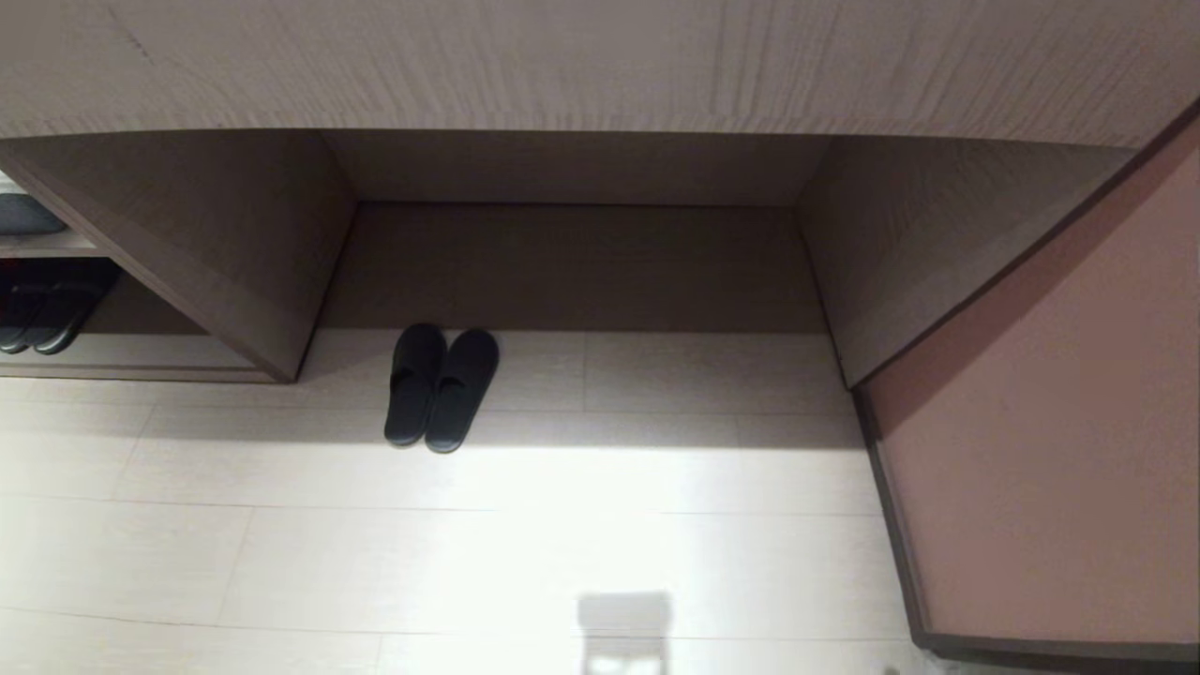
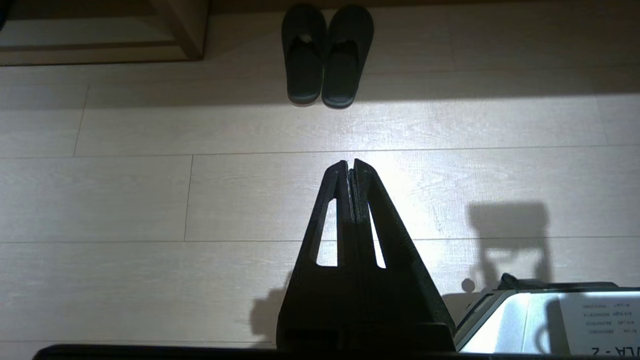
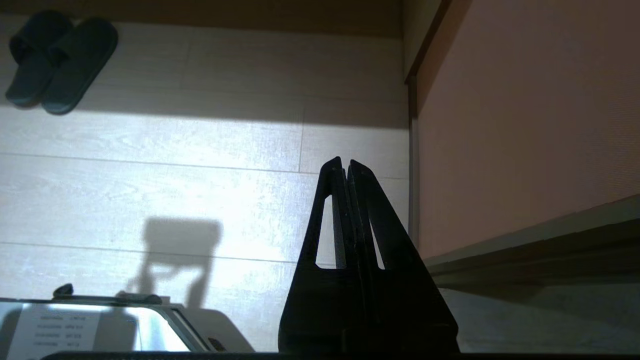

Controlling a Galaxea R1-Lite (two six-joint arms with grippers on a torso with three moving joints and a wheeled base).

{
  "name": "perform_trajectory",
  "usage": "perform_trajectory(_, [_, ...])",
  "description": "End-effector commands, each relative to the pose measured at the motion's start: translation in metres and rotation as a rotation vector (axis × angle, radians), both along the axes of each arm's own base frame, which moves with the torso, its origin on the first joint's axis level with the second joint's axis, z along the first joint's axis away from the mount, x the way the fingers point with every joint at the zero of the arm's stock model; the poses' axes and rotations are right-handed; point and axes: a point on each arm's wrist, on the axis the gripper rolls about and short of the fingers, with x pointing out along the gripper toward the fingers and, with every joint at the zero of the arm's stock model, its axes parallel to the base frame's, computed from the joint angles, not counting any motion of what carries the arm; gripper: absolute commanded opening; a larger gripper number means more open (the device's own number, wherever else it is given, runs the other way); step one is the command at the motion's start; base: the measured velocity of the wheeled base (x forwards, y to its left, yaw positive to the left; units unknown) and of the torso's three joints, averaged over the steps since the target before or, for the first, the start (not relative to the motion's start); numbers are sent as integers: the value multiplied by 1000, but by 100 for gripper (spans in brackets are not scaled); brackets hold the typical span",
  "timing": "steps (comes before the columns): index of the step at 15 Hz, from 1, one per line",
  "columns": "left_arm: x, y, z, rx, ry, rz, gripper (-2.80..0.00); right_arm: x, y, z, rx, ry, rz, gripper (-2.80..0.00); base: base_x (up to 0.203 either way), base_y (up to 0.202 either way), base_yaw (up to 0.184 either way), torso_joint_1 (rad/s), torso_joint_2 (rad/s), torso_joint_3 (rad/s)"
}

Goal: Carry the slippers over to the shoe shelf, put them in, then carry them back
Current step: Pick up the slippers on the floor

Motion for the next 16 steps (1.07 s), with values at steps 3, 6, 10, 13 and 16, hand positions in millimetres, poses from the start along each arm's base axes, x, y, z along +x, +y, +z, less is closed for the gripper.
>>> perform_trajectory(3, [0, 0, 0, 0, 2, 1, -280, 0, 0, 0, 0, -1, 0, -280, 0, 0, 0, 2, 2, -201])
perform_trajectory(6, [0, 0, 0, 0, 2, 1, -280, 0, 0, 0, 0, -1, 0, -280, 0, 0, 0, 1, 2, -197])
perform_trajectory(10, [0, 0, 0, 0, 2, 1, -280, 0, 0, 0, 0, -1, 0, -280, 0, 0, 0, 2, 3, -203])
perform_trajectory(13, [0, 0, 0, 0, 2, 1, -280, 0, 0, 0, 0, -1, 2, -280, 0, 0, 0, 2, 3, -200])
perform_trajectory(16, [0, 0, 0, 0, 2, 1, -280, 0, 0, 0, 0, -1, 0, -280, 0, 0, 0, 5, 2, -197])
